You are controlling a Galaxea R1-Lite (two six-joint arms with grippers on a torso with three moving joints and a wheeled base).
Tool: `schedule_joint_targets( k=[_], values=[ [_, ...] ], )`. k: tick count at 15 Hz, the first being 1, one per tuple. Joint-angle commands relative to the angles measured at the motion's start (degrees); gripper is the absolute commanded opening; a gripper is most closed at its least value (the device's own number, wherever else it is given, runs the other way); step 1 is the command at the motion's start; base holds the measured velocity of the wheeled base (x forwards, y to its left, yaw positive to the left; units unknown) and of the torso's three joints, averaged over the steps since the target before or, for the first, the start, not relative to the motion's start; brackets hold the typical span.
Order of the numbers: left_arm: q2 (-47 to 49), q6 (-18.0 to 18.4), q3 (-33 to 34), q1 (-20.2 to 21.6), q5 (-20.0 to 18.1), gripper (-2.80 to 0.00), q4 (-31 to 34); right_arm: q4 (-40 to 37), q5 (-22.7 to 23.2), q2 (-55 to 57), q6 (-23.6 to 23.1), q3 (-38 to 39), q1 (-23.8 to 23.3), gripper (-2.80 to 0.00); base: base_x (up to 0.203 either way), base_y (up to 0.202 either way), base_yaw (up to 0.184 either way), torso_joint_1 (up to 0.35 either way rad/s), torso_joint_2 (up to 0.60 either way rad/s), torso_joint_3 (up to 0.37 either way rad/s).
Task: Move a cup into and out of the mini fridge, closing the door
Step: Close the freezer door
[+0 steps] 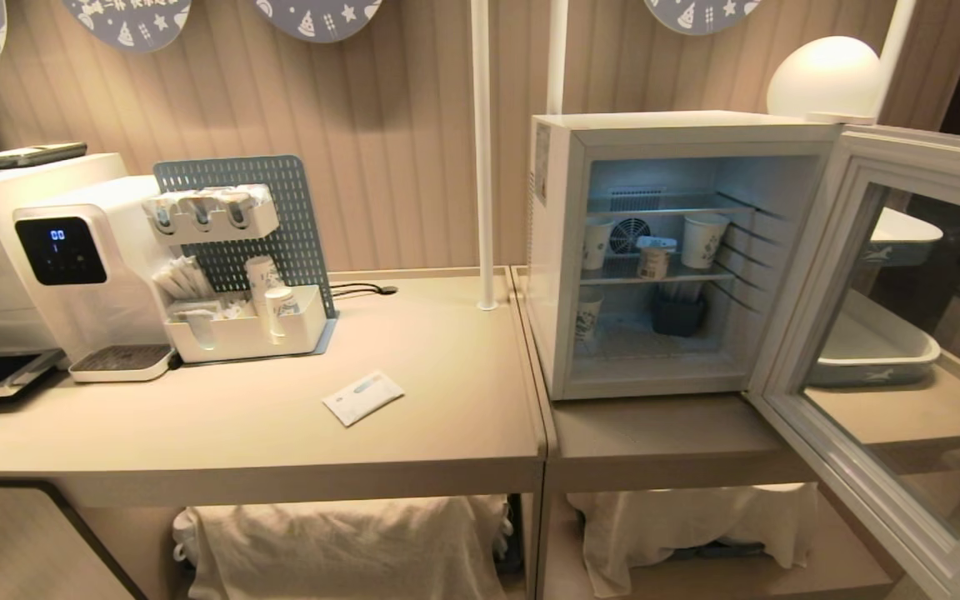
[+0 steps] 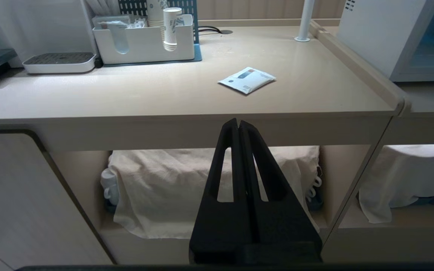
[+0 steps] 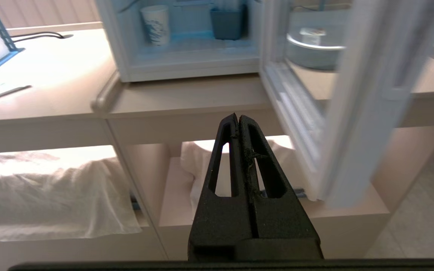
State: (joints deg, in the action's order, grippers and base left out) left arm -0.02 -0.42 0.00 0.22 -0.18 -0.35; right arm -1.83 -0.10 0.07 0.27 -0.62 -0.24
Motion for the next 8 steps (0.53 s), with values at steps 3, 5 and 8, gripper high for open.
schedule_joint_targets(
  k=[3,5,8],
  values=[
    [0.0,0.0,0.0,0.0,0.0,-2.8,0.0,-0.1,0.0,0.2,0.0,0.0,0.0,-2.8,0.0,-0.194,0.0,0.002,0.0,0.005],
    [0.0,0.0,0.0,0.0,0.0,-2.8,0.0,-0.1,0.0,0.2,0.0,0.0,0.0,-2.8,0.0,-0.191,-0.005,0.001,0.0,0.0],
    [0.0,0.0,0.0,0.0,0.0,-2.8,0.0,-0.1,0.0,0.2,0.0,0.0,-0.1,-2.8,0.0,-0.195,0.0,0.003,0.0,0.0]
  ],
)
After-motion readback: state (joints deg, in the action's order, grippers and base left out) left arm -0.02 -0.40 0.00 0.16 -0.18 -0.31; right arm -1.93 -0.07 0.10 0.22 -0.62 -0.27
